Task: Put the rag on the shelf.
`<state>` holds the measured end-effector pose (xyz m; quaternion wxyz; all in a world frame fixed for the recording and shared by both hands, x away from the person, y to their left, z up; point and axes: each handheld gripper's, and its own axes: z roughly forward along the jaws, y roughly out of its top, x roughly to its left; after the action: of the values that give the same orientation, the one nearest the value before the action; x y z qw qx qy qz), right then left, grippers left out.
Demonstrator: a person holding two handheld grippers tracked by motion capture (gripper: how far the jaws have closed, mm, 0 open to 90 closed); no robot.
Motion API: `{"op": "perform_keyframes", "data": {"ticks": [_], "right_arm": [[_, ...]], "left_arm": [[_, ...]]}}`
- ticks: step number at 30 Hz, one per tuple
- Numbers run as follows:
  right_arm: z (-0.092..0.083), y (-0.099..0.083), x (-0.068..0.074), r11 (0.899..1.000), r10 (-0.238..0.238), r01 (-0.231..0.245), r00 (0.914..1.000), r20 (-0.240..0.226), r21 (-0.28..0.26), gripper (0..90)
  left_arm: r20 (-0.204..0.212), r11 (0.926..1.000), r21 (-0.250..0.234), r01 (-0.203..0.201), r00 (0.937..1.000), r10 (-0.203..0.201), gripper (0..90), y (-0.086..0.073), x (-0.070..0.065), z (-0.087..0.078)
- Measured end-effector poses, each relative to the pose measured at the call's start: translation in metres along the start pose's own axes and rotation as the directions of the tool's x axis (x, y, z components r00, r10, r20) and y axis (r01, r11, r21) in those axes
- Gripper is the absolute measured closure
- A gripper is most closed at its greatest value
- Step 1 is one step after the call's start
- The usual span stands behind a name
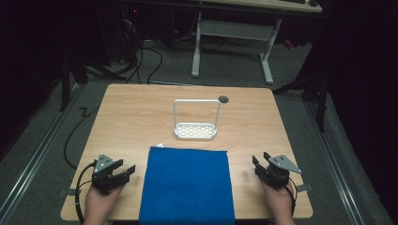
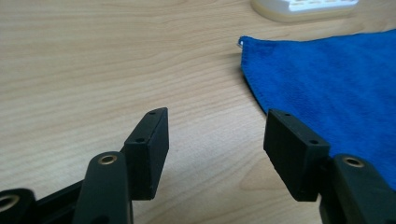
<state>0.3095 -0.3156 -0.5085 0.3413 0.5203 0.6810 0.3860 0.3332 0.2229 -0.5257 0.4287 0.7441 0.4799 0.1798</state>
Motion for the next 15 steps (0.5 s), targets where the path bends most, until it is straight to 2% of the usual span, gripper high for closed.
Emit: {"op": "perform_keyframes", "data": {"ticks": [2,3,5,10,11,15], "right_arm": [[-0.004,-0.003,-0.004,1.0,0.018,-0.018,0.9998,-0.001,-0.004,49.8],[-0.005,-0.004,-0.007,0.999,0.037,-0.037,0.9993,-0.009,-0.001,49.9],[-0.008,-0.005,-0.011,0.998,0.061,-0.061,0.998,-0.014,0.001,49.9],[-0.009,-0.006,-0.015,0.998,0.061,-0.061,0.9981,-0.005,-0.009,50.0],[-0.009,-0.006,-0.016,0.997,0.081,-0.081,0.9967,-0.014,-0.004,49.5],[-0.009,-0.005,-0.015,0.997,0.078,-0.079,0.9967,-0.021,-0.007,48.1]], "left_arm": [[0.008,0.9999,-0.002,0.013,0.9999,-0.013,41.0,-0.001,0.002,-0.001],[-0.011,1.0,-0.001,-0.004,0.9999,0.004,41.0,-0.002,0.002,-0.002],[-0.019,0.9999,0.004,-0.014,0.9997,0.014,41.0,-0.003,0.003,-0.001],[-0.029,1.0,0.003,-0.008,0.9995,0.008,40.9,-0.005,0.005,-0.001],[-0.03,1.0,0.002,-0.003,0.9996,0.003,40.9,-0.005,0.007,-0.001],[-0.034,1.0,0.006,0.002,0.9994,-0.002,41.8,-0.006,0.008,0.0]]}}
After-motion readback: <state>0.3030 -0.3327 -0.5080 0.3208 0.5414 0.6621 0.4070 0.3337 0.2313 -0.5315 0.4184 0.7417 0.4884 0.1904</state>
